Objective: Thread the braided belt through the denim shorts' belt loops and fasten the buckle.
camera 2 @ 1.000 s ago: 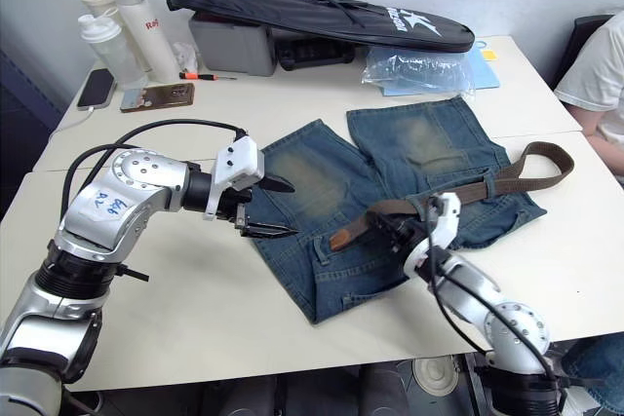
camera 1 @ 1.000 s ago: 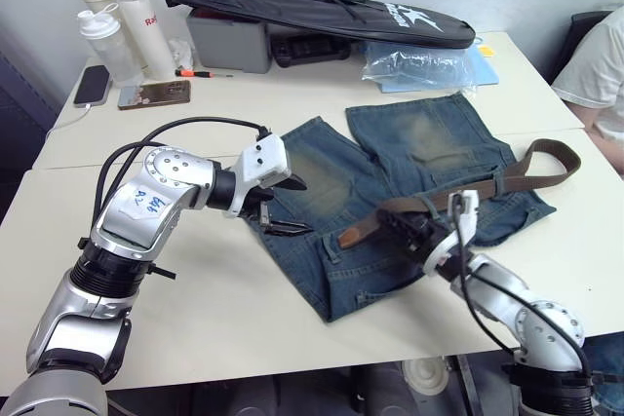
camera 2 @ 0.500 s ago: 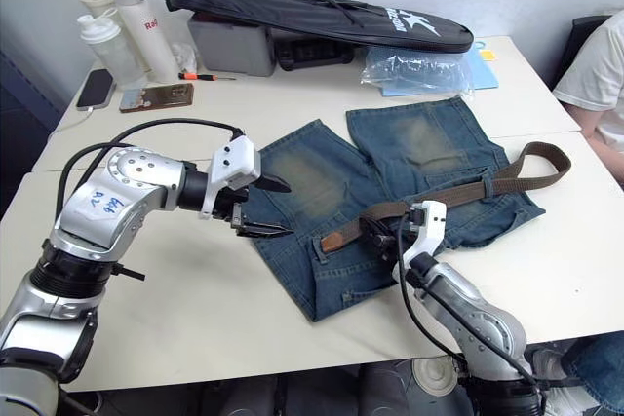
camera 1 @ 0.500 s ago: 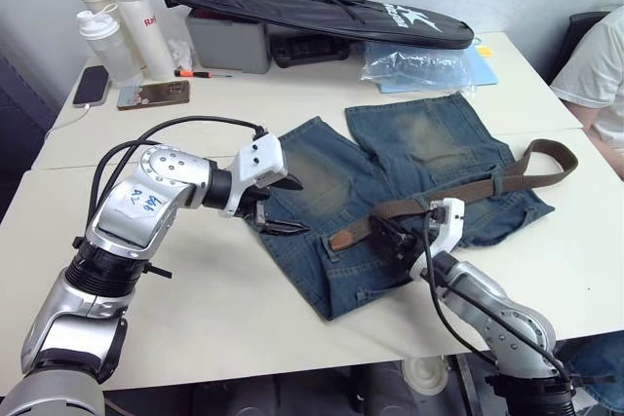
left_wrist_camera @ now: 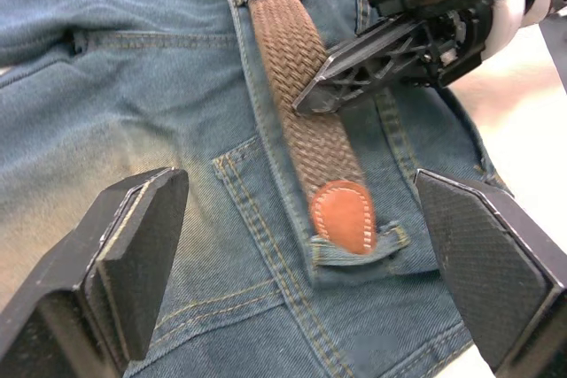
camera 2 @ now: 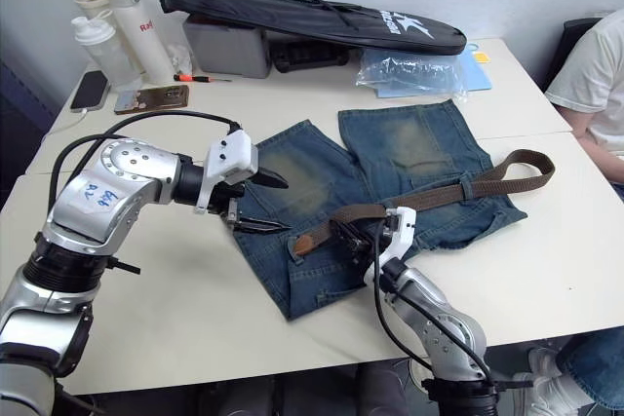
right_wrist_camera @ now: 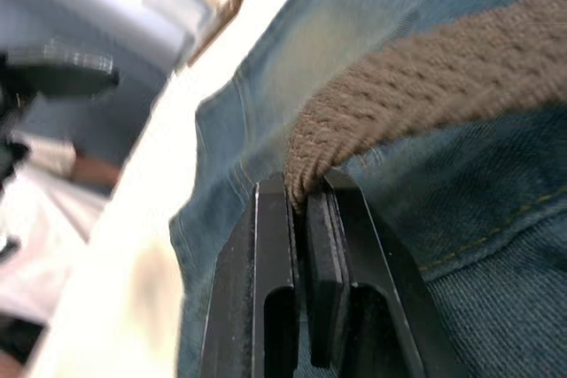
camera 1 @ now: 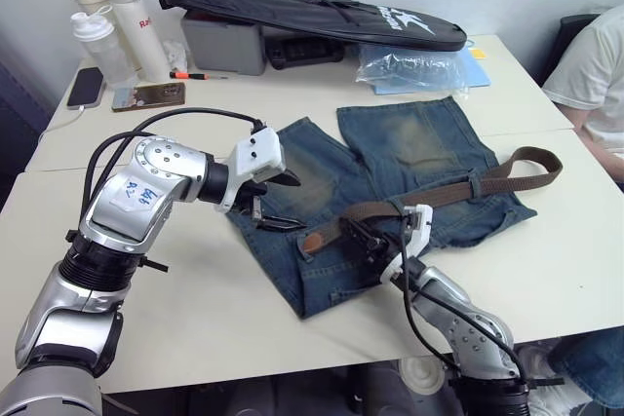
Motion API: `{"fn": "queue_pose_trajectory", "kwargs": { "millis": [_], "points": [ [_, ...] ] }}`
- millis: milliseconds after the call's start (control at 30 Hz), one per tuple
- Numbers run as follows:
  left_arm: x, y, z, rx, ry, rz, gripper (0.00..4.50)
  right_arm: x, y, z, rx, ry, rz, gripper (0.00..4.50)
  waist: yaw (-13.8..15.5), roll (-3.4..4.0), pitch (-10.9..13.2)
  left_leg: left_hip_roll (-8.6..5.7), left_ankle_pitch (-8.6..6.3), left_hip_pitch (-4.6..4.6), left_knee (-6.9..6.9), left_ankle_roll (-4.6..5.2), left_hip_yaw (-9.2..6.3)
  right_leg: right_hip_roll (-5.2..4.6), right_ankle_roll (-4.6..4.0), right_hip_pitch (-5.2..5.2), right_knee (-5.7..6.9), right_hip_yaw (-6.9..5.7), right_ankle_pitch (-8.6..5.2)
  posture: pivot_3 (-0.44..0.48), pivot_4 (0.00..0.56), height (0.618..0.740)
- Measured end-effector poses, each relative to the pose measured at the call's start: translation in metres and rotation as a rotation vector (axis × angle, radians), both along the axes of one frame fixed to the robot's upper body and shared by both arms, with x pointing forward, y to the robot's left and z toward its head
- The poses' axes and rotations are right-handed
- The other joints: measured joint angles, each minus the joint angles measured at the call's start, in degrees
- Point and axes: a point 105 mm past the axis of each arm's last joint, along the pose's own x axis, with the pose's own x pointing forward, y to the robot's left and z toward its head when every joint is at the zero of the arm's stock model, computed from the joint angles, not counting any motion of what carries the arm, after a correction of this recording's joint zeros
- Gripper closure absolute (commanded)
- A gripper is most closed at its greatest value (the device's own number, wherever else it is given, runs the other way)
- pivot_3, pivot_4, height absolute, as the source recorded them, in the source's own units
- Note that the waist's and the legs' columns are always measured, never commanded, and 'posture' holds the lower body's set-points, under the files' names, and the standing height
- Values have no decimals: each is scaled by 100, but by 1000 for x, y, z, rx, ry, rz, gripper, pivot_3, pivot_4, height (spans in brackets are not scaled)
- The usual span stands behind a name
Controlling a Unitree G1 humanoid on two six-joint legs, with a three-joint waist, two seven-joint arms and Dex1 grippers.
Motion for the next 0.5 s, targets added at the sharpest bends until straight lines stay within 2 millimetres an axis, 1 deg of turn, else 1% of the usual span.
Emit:
{"fn": "queue_pose_trajectory", "kwargs": {
  "millis": [33,133,267,400,500],
  "points": [
    [0,1,0,2,1,1,0,1,2,-1,-8,3,8,4481,-28,-5,-3,0,0,3,0,0,-2,0,-2,2,3,0,-1,0,150,740],
    [0,0,1,4,1,-1,0,0,9,-5,-106,-32,57,4481,-74,-13,-8,0,0,6,-1,0,-5,4,-8,4,8,2,-4,0,150,740],
    [0,0,1,5,1,-3,0,-3,17,-8,-234,-118,110,4481,-90,-15,-9,0,0,12,-2,0,-9,13,-9,3,20,12,-5,0,150,740],
    [0,1,1,8,4,1,0,-6,27,-14,-381,-225,162,4481,-91,-23,-9,-1,-1,47,-3,-1,-7,23,-14,5,31,33,-7,0,150,740],
    [0,1,1,9,5,5,0,-4,32,-16,-392,-245,167,4481,-96,-34,-7,-1,-2,68,-5,-2,-6,31,-27,11,36,47,-15,0,150,740]
  ]
}}
